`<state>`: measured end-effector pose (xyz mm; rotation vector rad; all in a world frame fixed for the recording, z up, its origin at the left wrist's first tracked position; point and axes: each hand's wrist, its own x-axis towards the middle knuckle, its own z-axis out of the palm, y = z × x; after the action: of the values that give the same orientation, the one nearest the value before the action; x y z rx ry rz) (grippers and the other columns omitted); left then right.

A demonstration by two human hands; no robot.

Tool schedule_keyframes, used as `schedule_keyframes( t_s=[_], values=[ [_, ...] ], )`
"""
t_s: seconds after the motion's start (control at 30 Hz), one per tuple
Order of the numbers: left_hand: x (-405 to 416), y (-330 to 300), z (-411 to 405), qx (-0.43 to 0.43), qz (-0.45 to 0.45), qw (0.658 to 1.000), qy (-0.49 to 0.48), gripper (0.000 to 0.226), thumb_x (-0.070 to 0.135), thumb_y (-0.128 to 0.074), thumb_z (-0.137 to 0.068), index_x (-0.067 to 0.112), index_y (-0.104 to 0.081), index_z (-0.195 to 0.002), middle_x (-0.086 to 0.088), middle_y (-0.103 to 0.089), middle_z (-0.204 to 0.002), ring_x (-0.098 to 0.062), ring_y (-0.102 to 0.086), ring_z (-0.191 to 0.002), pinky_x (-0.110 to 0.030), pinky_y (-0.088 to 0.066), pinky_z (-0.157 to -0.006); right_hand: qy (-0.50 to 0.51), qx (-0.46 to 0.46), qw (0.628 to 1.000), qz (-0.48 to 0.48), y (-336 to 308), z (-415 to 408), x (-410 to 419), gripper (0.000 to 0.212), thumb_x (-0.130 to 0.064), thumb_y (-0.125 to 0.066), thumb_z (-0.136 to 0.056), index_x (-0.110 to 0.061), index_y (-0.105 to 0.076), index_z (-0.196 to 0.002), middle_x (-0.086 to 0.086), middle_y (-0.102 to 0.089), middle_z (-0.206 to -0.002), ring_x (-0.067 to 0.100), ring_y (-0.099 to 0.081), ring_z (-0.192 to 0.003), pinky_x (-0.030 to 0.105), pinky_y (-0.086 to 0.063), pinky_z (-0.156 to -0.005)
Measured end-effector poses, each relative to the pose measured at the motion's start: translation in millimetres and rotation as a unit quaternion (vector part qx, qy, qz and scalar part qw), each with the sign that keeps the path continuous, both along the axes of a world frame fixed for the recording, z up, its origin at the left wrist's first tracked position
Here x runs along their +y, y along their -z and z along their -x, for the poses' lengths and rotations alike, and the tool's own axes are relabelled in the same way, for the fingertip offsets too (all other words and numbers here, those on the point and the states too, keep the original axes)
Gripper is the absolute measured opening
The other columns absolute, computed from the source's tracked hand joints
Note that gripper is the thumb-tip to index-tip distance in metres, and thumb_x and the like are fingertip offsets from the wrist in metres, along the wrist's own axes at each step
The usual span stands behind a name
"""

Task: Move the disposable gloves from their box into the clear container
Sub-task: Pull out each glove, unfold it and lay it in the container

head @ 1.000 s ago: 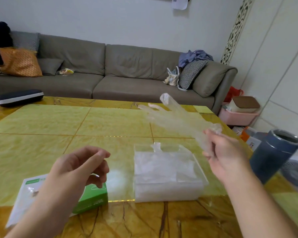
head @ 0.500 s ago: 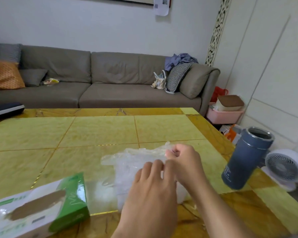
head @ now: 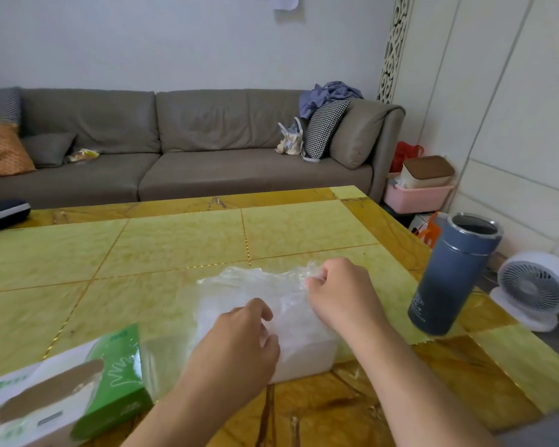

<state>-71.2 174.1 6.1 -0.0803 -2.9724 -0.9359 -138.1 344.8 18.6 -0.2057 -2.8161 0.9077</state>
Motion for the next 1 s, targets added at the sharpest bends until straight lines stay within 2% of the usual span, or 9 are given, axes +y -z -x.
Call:
schedule_keyframes(
  t_s=[0.17,0.27,0.4,0.47,0.57,0.63,0.77,0.87,1.0],
  values=[
    [-10,-5,17,-0.081,-0.052,0.995,-0.010,0.014,0.033,-0.070,-0.087,0.036,-0.064,-0.099,0.011,-0.073,-0.084,-0.001,-0.067,-0.065,-0.015,-0.046,-0.052,-0.002,-0.009,0.998,-0.061,4,1,2,0.035,-0.032,-0.060,-0.100,-0.022,-0.037,-0.076,-0.003,-0.045,-0.075,0.017,-0.039,-0.057,0.030,-0.030,-0.048],
    [-16,-8,27,-0.086,-0.015,0.996,0.007,0.015,0.030,-0.076,-0.083,0.035,-0.066,-0.094,0.011,-0.072,-0.082,0.001,-0.066,-0.058,-0.017,-0.047,-0.049,-0.010,-0.028,0.994,-0.102,-3,-2,0,0.019,-0.030,-0.064,-0.098,-0.017,-0.053,-0.107,-0.002,-0.059,-0.091,0.020,-0.058,-0.072,0.031,-0.041,-0.052],
    [-21,-11,39,-0.133,-0.008,0.991,0.030,0.017,0.024,-0.080,-0.078,0.031,-0.070,-0.089,0.007,-0.075,-0.078,-0.012,-0.072,-0.063,-0.032,-0.061,-0.059,0.002,-0.025,0.984,-0.176,-11,-10,-10,0.073,-0.026,-0.077,-0.092,-0.011,-0.030,-0.147,0.002,-0.065,-0.102,0.021,-0.066,-0.075,0.031,-0.052,-0.052],
    [-22,-12,42,-0.142,-0.013,0.989,0.042,0.015,0.022,-0.080,-0.078,0.029,-0.071,-0.088,0.005,-0.076,-0.076,-0.018,-0.074,-0.067,-0.040,-0.063,-0.065,-0.007,0.018,0.979,-0.201,-17,-17,-17,0.074,-0.022,-0.080,-0.090,-0.012,-0.029,-0.142,0.004,-0.062,-0.107,0.020,-0.064,-0.077,0.030,-0.055,-0.058],
    [-21,-8,43,-0.117,-0.010,0.992,0.044,0.013,0.022,-0.078,-0.080,0.028,-0.069,-0.086,0.006,-0.075,-0.076,-0.016,-0.073,-0.065,-0.040,-0.062,-0.064,-0.107,0.085,0.969,-0.206,-24,-26,-27,0.043,-0.012,-0.076,-0.091,-0.016,-0.048,-0.124,-0.001,-0.056,-0.110,0.018,-0.058,-0.093,0.030,-0.056,-0.078],
    [-22,-5,42,-0.098,0.005,0.993,0.059,0.011,0.021,-0.074,-0.081,0.029,-0.068,-0.087,0.008,-0.074,-0.076,-0.010,-0.071,-0.064,-0.035,-0.062,-0.064,-0.174,0.061,0.970,-0.159,-23,-29,-32,0.023,-0.006,-0.067,-0.094,-0.018,-0.056,-0.110,-0.005,-0.054,-0.108,0.016,-0.055,-0.098,0.031,-0.054,-0.084],
    [-32,-13,38,-0.090,0.003,0.992,0.091,0.022,0.016,-0.063,-0.091,0.035,-0.070,-0.099,0.014,-0.074,-0.088,0.001,-0.069,-0.076,-0.021,-0.059,-0.071,-0.201,-0.058,0.971,-0.120,-9,-24,-33,0.034,-0.002,-0.055,-0.090,-0.014,-0.064,-0.121,0.002,-0.059,-0.119,0.022,-0.060,-0.103,0.035,-0.056,-0.086],
    [-37,-25,14,0.032,0.016,0.995,0.093,0.023,0.023,-0.059,-0.096,0.042,-0.066,-0.108,0.027,-0.065,-0.106,0.007,-0.061,-0.102,-0.019,-0.053,-0.088,-0.197,-0.104,0.969,-0.111,0,-17,-30,0.037,-0.011,-0.057,-0.095,-0.014,-0.060,-0.131,0.004,-0.057,-0.133,0.026,-0.061,-0.115,0.040,-0.056,-0.095],
    [-30,-22,-27,0.213,0.130,0.951,0.183,0.023,0.039,-0.071,-0.088,0.039,-0.064,-0.110,0.024,-0.058,-0.105,-0.001,-0.056,-0.096,-0.021,-0.051,-0.075,-0.214,-0.119,0.963,-0.111,2,-13,-32,0.042,-0.016,-0.065,-0.092,-0.018,-0.056,-0.134,0.001,-0.054,-0.133,0.024,-0.059,-0.113,0.040,-0.056,-0.094]
  ],
)
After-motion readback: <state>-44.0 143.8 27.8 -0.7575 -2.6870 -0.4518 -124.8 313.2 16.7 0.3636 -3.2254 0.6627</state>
